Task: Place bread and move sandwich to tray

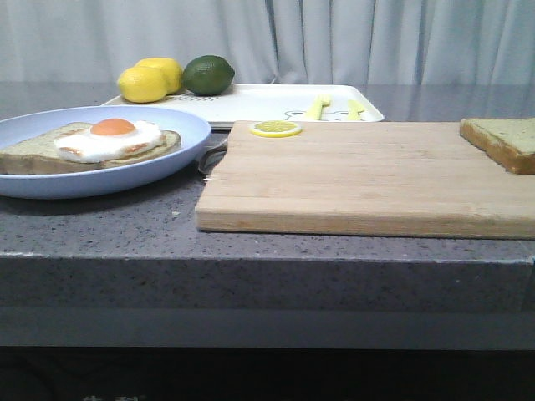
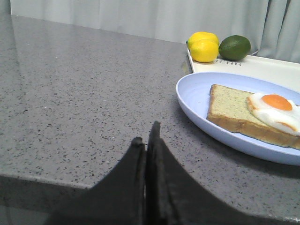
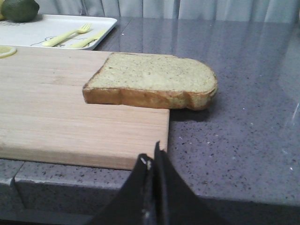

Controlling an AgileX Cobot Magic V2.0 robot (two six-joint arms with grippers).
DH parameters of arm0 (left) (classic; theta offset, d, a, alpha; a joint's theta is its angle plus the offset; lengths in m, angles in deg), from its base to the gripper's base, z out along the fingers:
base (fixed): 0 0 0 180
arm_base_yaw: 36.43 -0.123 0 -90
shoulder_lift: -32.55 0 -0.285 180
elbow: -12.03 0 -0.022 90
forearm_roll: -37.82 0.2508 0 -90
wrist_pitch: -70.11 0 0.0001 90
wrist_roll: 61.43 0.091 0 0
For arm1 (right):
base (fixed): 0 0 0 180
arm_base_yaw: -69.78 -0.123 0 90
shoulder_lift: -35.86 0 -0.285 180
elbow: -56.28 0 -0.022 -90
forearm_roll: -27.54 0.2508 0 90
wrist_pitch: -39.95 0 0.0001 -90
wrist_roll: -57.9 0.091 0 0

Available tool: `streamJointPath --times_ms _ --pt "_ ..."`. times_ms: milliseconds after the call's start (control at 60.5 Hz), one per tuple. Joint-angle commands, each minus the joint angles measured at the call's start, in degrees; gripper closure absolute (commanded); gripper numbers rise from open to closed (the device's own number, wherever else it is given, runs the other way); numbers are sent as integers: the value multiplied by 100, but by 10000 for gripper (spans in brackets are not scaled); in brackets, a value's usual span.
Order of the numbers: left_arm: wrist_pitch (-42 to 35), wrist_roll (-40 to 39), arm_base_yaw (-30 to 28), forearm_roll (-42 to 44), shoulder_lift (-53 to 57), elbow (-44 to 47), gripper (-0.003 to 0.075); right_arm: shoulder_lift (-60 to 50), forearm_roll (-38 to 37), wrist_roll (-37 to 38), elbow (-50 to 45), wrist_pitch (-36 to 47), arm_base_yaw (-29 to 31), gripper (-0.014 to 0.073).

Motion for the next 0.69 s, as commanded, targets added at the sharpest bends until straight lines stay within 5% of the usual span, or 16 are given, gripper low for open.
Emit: streamJointPath --times_ms 0,678 --pt "-457 -45 -13 -43 127 66 739 -121 42 -3 16 439 30 670" --pt "-457 -45 -13 -43 127 66 739 -121 42 -3 16 439 30 670"
